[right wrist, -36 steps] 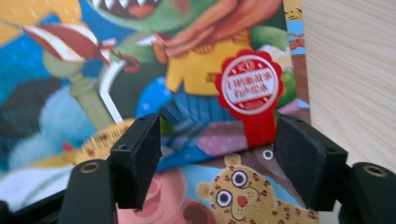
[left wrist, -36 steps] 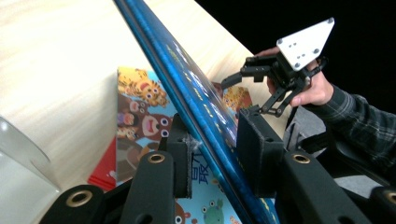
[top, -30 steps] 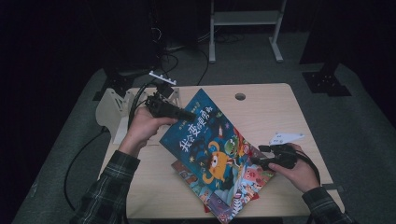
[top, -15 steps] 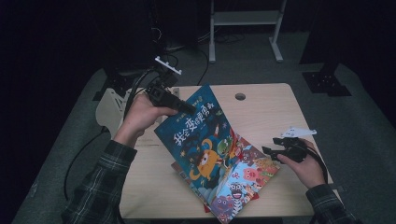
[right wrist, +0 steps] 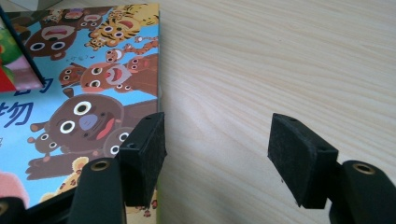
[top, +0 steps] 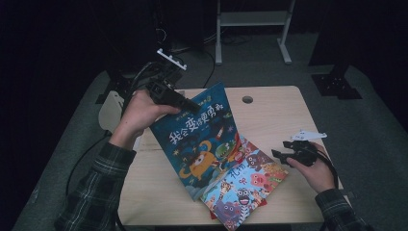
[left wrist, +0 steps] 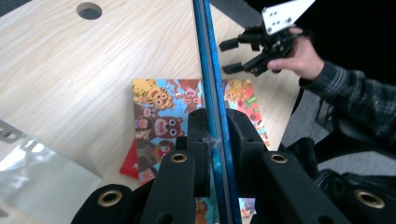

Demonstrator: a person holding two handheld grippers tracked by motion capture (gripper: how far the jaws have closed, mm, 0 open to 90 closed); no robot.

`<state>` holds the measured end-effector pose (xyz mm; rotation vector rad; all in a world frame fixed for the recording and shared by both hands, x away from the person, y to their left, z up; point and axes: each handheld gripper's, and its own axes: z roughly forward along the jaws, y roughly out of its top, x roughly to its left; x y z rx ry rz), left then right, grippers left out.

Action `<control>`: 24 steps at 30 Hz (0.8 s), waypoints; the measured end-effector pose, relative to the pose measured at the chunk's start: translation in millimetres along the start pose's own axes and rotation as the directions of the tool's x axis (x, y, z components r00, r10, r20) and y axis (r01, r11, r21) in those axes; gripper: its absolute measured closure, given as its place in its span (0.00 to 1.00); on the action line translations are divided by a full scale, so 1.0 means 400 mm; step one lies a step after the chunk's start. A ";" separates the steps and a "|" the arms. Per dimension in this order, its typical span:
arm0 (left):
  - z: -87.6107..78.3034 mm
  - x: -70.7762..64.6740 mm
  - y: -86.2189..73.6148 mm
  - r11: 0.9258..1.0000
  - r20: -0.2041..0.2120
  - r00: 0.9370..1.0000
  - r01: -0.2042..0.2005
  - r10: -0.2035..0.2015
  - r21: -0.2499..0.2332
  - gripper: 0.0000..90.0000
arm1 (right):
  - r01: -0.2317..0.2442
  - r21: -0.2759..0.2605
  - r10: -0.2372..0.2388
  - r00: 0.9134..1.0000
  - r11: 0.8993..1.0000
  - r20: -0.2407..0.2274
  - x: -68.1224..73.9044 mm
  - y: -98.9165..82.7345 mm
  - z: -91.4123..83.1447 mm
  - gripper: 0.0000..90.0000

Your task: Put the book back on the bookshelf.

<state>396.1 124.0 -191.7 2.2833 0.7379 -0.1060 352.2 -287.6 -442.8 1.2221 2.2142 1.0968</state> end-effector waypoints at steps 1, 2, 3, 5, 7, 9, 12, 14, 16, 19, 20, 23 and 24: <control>0.000 0.000 0.000 1.000 0.000 1.000 0.000 0.000 0.000 0.89 | 0.000 -0.001 0.000 1.000 1.000 0.001 -0.001 0.000 -0.001 0.39; -0.004 -0.004 0.001 1.000 -0.005 1.000 -0.009 0.009 0.006 0.89 | -0.002 -0.001 0.002 1.000 1.000 0.002 -0.001 0.000 -0.002 0.40; -0.008 -0.008 0.002 1.000 -0.012 1.000 -0.019 0.019 0.011 0.89 | -0.002 -0.001 0.002 1.000 1.000 0.002 -0.001 0.000 -0.002 0.40; -0.017 -0.024 0.006 0.999 -0.037 0.998 -0.047 0.048 0.027 0.90 | -0.003 -0.001 0.003 1.000 1.000 0.008 -0.003 0.000 -0.003 0.40; -0.020 -0.029 0.007 0.998 -0.045 0.997 -0.055 0.056 0.034 0.90 | -0.004 -0.001 0.004 1.000 1.000 0.009 -0.003 0.000 -0.003 0.40; -0.025 -0.037 0.008 0.997 -0.054 0.996 -0.070 0.072 0.040 0.90 | -0.006 0.000 0.006 1.000 1.000 0.014 -0.004 0.000 -0.002 0.40; -0.033 -0.045 0.008 0.995 -0.069 0.994 -0.083 0.087 0.049 0.91 | -0.008 0.000 0.008 1.000 1.000 0.027 -0.006 -0.001 -0.002 0.40; -0.040 -0.045 0.007 0.996 -0.070 0.994 -0.082 0.085 0.047 0.92 | -0.019 0.002 0.019 0.999 1.000 0.049 -0.016 -0.003 0.000 0.40; -0.048 -0.045 0.004 0.996 -0.078 0.993 -0.085 0.088 0.035 0.92 | -0.028 0.008 0.027 0.998 1.000 0.057 -0.021 -0.004 0.002 0.40; -0.059 -0.039 -0.004 0.996 -0.108 0.991 -0.078 0.082 0.034 0.92 | -0.065 0.024 0.063 0.995 0.998 0.078 -0.045 -0.012 0.015 0.40; -0.059 -0.039 -0.004 0.996 -0.108 0.991 -0.078 0.082 0.034 0.92 | -0.065 0.024 0.063 0.995 0.998 0.078 -0.045 -0.012 0.015 0.40; -0.074 -0.030 -0.017 0.997 -0.122 0.990 -0.071 0.074 0.027 0.92 | -0.095 0.038 0.092 0.992 0.995 0.092 -0.067 -0.021 0.029 0.40; -0.079 -0.028 -0.021 0.998 -0.122 0.990 -0.066 0.068 0.022 0.92 | -0.102 0.038 0.098 0.991 0.994 0.095 -0.072 -0.023 0.032 0.39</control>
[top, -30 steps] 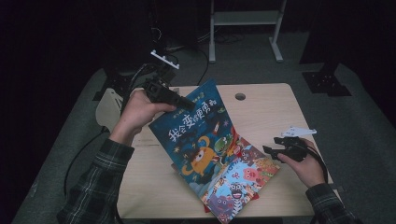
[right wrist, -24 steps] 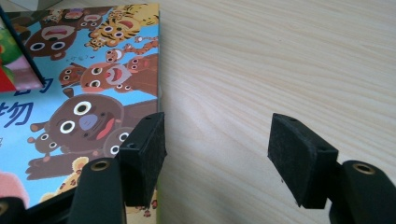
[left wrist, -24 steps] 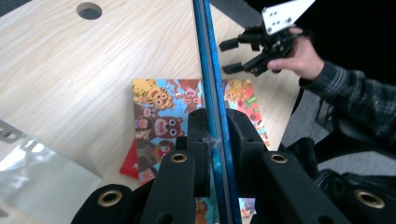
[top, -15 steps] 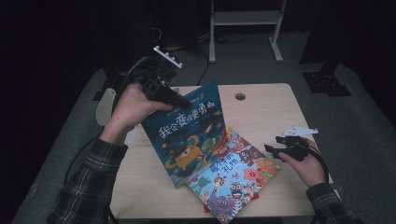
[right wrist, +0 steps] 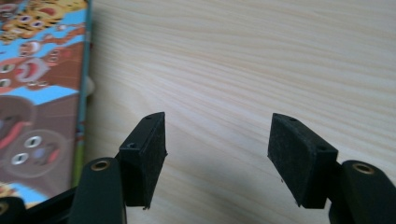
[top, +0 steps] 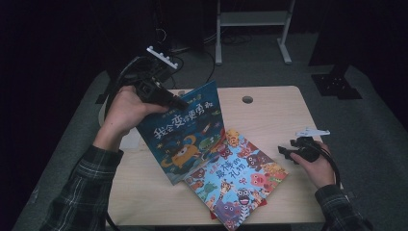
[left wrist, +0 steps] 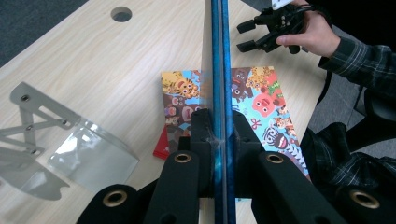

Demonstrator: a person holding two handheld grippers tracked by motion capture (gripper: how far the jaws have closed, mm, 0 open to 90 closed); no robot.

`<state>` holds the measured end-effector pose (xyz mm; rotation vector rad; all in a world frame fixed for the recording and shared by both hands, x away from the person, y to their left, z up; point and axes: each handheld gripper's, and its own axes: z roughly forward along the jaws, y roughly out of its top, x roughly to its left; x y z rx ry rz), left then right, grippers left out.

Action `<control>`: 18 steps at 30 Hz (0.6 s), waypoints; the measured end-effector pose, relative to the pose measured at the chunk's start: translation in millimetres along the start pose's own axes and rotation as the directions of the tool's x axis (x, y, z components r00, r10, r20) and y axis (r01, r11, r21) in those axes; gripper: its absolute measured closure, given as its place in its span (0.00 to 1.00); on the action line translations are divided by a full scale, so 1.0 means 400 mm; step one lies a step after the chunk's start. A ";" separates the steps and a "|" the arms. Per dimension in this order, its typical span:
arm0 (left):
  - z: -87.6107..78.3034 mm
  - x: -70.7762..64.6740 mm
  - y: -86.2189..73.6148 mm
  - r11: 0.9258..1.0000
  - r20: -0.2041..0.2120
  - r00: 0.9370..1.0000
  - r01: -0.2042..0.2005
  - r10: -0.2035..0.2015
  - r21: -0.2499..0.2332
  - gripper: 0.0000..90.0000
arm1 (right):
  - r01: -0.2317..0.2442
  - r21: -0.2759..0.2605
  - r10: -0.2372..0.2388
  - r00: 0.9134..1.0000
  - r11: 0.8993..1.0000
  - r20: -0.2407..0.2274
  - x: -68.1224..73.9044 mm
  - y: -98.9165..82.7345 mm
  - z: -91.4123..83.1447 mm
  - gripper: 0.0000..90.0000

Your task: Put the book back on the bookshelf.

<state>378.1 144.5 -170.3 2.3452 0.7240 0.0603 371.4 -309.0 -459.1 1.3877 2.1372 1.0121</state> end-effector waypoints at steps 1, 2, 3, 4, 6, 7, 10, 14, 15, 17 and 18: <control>0.000 0.000 0.000 1.000 0.000 1.000 0.000 0.000 0.000 0.92 | -0.009 0.003 0.009 1.000 1.000 0.005 -0.005 -0.001 0.004 0.39; -0.004 0.003 -0.004 1.000 0.000 1.000 0.007 -0.007 -0.008 0.92 | -0.009 0.003 0.009 1.000 1.000 0.005 -0.005 -0.001 0.004 0.39; -0.010 0.006 -0.008 1.000 -0.003 1.000 0.014 -0.014 -0.013 0.92 | -0.021 0.008 0.021 1.000 1.000 0.016 -0.016 -0.004 0.012 0.39; -0.015 0.009 -0.013 1.000 -0.005 1.000 0.018 -0.018 -0.019 0.92 | -0.024 0.009 0.024 0.999 1.000 0.022 -0.022 -0.006 0.016 0.38; -0.030 0.015 -0.023 0.999 -0.017 1.000 0.026 -0.027 -0.027 0.92 | -0.034 0.018 0.033 0.999 0.999 0.035 -0.033 -0.011 0.025 0.38; -0.035 0.017 -0.026 0.999 -0.020 0.999 0.028 -0.028 -0.026 0.92 | -0.034 0.022 0.033 0.999 0.999 0.038 -0.037 -0.012 0.028 0.38; -0.056 0.026 -0.041 0.999 -0.034 0.999 0.042 -0.043 -0.034 0.92 | -0.035 0.037 0.033 0.998 0.999 0.057 -0.049 -0.018 0.039 0.38; -0.088 0.043 -0.069 0.997 -0.050 0.997 0.064 -0.066 -0.051 0.92 | -0.022 0.045 0.019 0.998 0.999 0.067 -0.054 -0.024 0.047 0.37; -0.097 0.048 -0.077 0.996 -0.054 0.996 0.073 -0.076 -0.056 0.92 | -0.017 0.042 0.014 0.998 0.999 0.069 -0.054 -0.025 0.048 0.36; -0.113 0.058 -0.095 0.994 -0.061 0.994 0.088 -0.092 -0.065 0.92 | -0.013 0.043 0.010 0.997 0.999 0.071 -0.052 -0.025 0.050 0.35; -0.120 0.064 -0.104 0.993 -0.063 0.993 0.098 -0.102 -0.073 0.92 | -0.011 0.041 0.008 0.997 0.999 0.071 -0.051 -0.025 0.051 0.34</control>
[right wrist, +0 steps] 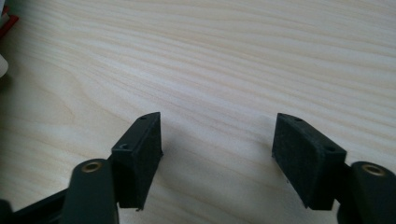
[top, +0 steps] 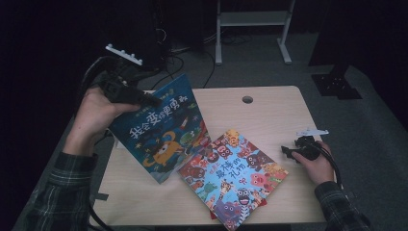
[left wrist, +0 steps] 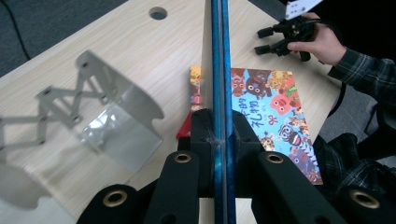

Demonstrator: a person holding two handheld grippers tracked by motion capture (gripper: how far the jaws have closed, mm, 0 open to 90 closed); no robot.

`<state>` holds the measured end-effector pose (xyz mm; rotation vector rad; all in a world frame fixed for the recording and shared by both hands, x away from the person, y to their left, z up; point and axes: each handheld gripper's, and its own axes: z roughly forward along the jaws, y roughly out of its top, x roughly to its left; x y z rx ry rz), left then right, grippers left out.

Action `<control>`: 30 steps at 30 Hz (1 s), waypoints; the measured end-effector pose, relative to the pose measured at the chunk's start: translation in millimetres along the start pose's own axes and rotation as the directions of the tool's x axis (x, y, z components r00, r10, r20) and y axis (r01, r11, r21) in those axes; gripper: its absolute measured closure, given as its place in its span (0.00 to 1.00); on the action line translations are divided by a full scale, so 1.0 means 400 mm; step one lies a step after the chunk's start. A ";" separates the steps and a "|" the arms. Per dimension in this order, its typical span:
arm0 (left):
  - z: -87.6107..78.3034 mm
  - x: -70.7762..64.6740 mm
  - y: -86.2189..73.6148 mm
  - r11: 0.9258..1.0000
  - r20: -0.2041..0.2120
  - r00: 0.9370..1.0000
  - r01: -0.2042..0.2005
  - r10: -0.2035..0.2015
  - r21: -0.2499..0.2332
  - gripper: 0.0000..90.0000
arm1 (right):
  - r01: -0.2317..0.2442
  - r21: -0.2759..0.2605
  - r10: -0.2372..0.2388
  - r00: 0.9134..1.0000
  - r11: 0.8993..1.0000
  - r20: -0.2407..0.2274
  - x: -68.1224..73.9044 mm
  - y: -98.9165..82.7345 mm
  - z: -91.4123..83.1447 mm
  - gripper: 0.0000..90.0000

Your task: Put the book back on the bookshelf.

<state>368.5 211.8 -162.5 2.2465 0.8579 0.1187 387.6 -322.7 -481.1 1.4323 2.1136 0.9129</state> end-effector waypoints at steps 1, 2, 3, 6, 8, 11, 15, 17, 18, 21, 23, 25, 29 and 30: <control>-0.008 0.007 -0.008 1.000 -0.007 1.000 0.009 -0.009 -0.002 0.92 | 0.001 -0.002 -0.001 1.000 1.000 -0.002 0.001 0.000 0.001 0.32; -0.015 0.013 -0.017 1.000 -0.012 1.000 0.017 -0.017 -0.008 0.92 | 0.002 -0.005 -0.002 1.000 1.000 -0.003 0.002 0.000 0.003 0.31; -0.028 0.026 -0.033 0.999 -0.025 0.999 0.031 -0.032 -0.010 0.92 | 0.002 -0.010 -0.002 1.000 1.000 -0.004 0.005 -0.001 0.006 0.29; -0.045 0.044 -0.058 0.999 -0.038 0.998 0.050 -0.050 -0.009 0.92 | 0.004 -0.018 -0.004 1.000 1.000 -0.008 0.007 -0.001 0.010 0.25; -0.050 0.049 -0.067 0.998 -0.042 0.997 0.056 -0.057 -0.009 0.92 | 0.005 -0.023 -0.006 1.000 1.000 -0.010 0.009 -0.002 0.012 0.24; -0.065 0.066 -0.091 0.997 -0.056 0.995 0.077 -0.078 -0.011 0.92 | 0.006 -0.028 -0.006 1.000 1.000 -0.010 0.009 -0.003 0.013 0.24; -0.093 0.088 -0.125 0.993 -0.078 0.991 0.111 -0.113 -0.024 0.92 | 0.004 -0.032 -0.005 1.000 0.999 -0.008 0.010 -0.004 0.014 0.23; -0.099 0.092 -0.132 0.992 -0.084 0.989 0.121 -0.123 -0.027 0.92 | 0.004 -0.033 -0.005 1.000 0.999 -0.008 0.010 -0.004 0.014 0.23; -0.105 0.096 -0.138 0.991 -0.088 0.988 0.128 -0.130 -0.028 0.92 | 0.004 -0.033 -0.005 1.000 0.999 -0.008 0.010 -0.004 0.014 0.23; -0.119 0.107 -0.158 0.988 -0.101 0.983 0.149 -0.151 -0.030 0.92 | 0.004 -0.033 -0.004 1.000 0.999 -0.008 0.010 -0.004 0.014 0.23; -0.131 0.120 -0.177 0.985 -0.122 0.977 0.170 -0.173 -0.033 0.92 | 0.004 -0.033 -0.005 1.000 0.999 -0.007 0.010 -0.004 0.014 0.23; -0.137 0.129 -0.190 0.982 -0.132 0.973 0.185 -0.188 -0.036 0.92 | 0.004 -0.033 -0.004 1.000 0.999 -0.007 0.010 -0.004 0.014 0.23; -0.150 0.150 -0.214 0.975 -0.147 0.964 0.218 -0.223 -0.051 0.92 | 0.005 -0.033 -0.005 1.000 0.999 -0.008 0.010 -0.004 0.014 0.23; -0.153 0.156 -0.220 0.973 -0.150 0.961 0.226 -0.231 -0.051 0.92 | 0.005 -0.033 -0.005 1.000 0.999 -0.008 0.010 -0.004 0.014 0.23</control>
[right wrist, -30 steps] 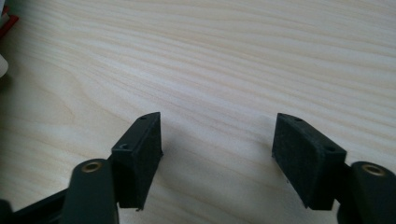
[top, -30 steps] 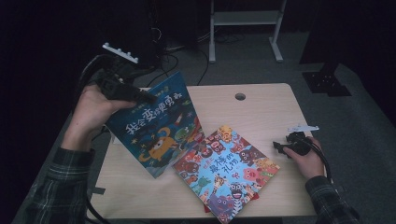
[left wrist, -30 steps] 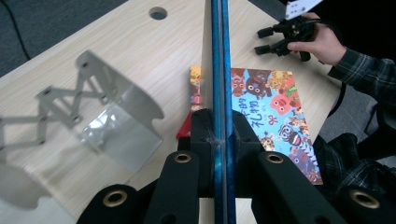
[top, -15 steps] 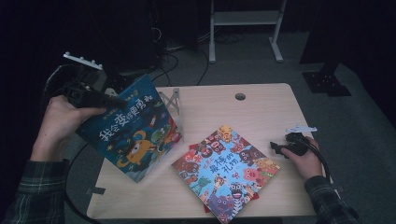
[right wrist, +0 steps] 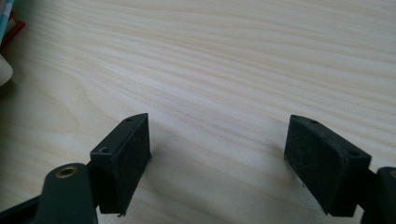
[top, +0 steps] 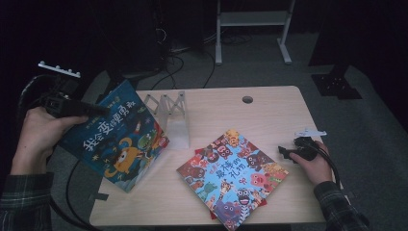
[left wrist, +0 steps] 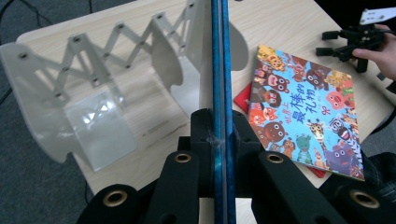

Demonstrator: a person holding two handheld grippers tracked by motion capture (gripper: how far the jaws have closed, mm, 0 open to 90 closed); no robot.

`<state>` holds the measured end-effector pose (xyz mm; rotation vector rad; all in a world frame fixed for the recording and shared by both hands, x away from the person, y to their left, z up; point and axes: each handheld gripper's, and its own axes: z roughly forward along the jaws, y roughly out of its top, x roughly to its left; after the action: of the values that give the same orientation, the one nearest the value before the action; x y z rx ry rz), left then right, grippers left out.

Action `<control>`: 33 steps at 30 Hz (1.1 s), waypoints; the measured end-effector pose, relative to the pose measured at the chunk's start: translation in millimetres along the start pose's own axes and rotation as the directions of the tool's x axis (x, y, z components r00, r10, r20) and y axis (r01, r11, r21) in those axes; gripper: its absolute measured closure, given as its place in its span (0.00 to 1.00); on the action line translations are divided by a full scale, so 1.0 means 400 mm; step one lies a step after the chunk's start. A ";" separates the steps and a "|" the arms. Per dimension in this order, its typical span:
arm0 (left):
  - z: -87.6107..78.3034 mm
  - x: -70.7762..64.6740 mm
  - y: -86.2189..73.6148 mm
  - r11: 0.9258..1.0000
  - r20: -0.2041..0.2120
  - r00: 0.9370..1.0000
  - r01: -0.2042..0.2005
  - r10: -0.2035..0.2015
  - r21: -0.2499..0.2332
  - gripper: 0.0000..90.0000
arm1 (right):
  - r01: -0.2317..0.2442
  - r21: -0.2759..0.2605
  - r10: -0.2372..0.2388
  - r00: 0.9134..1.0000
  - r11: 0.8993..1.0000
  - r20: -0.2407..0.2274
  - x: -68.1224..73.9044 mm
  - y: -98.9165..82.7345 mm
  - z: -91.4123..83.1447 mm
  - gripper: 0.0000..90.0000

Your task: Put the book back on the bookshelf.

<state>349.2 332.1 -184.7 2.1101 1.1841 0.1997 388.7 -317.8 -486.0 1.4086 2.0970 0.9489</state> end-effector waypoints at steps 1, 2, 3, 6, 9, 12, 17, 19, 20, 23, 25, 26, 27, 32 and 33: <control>0.000 0.000 0.000 1.000 0.000 1.000 0.000 0.000 0.000 0.92 | 0.000 0.000 0.000 1.000 1.000 0.000 0.000 0.000 0.000 0.23; -0.005 0.012 -0.008 1.000 -0.009 1.000 0.015 -0.015 -0.003 0.92 | 0.000 0.000 0.000 1.000 1.000 0.000 0.000 0.000 0.000 0.23; -0.008 0.018 -0.011 1.000 -0.014 1.000 0.019 -0.019 -0.003 0.92 | 0.000 0.000 0.000 1.000 1.000 0.000 0.000 0.000 0.000 0.23; -0.017 0.036 -0.022 0.999 -0.026 0.999 0.046 -0.046 -0.008 0.92 | 0.000 0.000 0.000 1.000 1.000 0.000 0.000 0.000 0.000 0.23; -0.025 0.050 -0.030 0.998 -0.030 0.998 0.061 -0.062 -0.009 0.92 | 0.000 0.000 0.000 1.000 1.000 0.000 0.000 0.000 0.000 0.23; -0.041 0.074 -0.047 0.995 -0.048 0.994 0.094 -0.095 -0.016 0.92 | 0.000 0.000 0.000 1.000 1.000 0.000 0.000 0.000 0.000 0.23; -0.062 0.105 -0.065 0.991 -0.079 0.987 0.135 -0.137 -0.023 0.92 | 0.001 -0.001 -0.001 1.000 1.000 -0.001 0.000 0.000 0.000 0.23; -0.064 0.111 -0.068 0.989 -0.086 0.986 0.144 -0.146 -0.025 0.92 | 0.001 0.000 -0.001 1.000 1.000 -0.001 0.001 0.001 0.001 0.24; -0.066 0.118 -0.070 0.988 -0.092 0.983 0.155 -0.156 -0.024 0.92 | 0.002 0.000 -0.002 1.000 1.000 -0.001 0.001 0.001 0.001 0.24; -0.067 0.138 -0.076 0.984 -0.111 0.978 0.178 -0.179 -0.016 0.92 | 0.001 0.000 -0.001 1.000 1.000 -0.001 0.002 0.001 0.001 0.24; -0.067 0.151 -0.079 0.981 -0.127 0.973 0.195 -0.195 -0.011 0.92 | 0.001 0.000 -0.001 1.000 1.000 -0.002 0.002 0.001 0.001 0.24; -0.066 0.155 -0.080 0.979 -0.132 0.970 0.203 -0.203 -0.012 0.92 | 0.002 0.000 -0.002 1.000 1.000 -0.002 0.002 0.001 0.001 0.24; -0.066 0.161 -0.081 0.978 -0.135 0.968 0.210 -0.210 -0.013 0.92 | 0.002 0.000 -0.002 1.000 1.000 -0.002 0.002 0.001 0.001 0.24; -0.059 0.196 -0.075 0.967 -0.144 0.956 0.254 -0.256 -0.035 0.92 | 0.002 0.000 -0.002 1.000 1.000 -0.002 0.002 0.001 0.001 0.24; -0.058 0.200 -0.071 0.965 -0.147 0.954 0.258 -0.261 -0.036 0.92 | 0.002 0.000 -0.002 1.000 1.000 -0.002 0.002 0.001 0.001 0.24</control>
<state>364.9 417.1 -201.2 1.9282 1.5300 0.2497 389.1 -316.8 -485.9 1.4054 2.1001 0.9498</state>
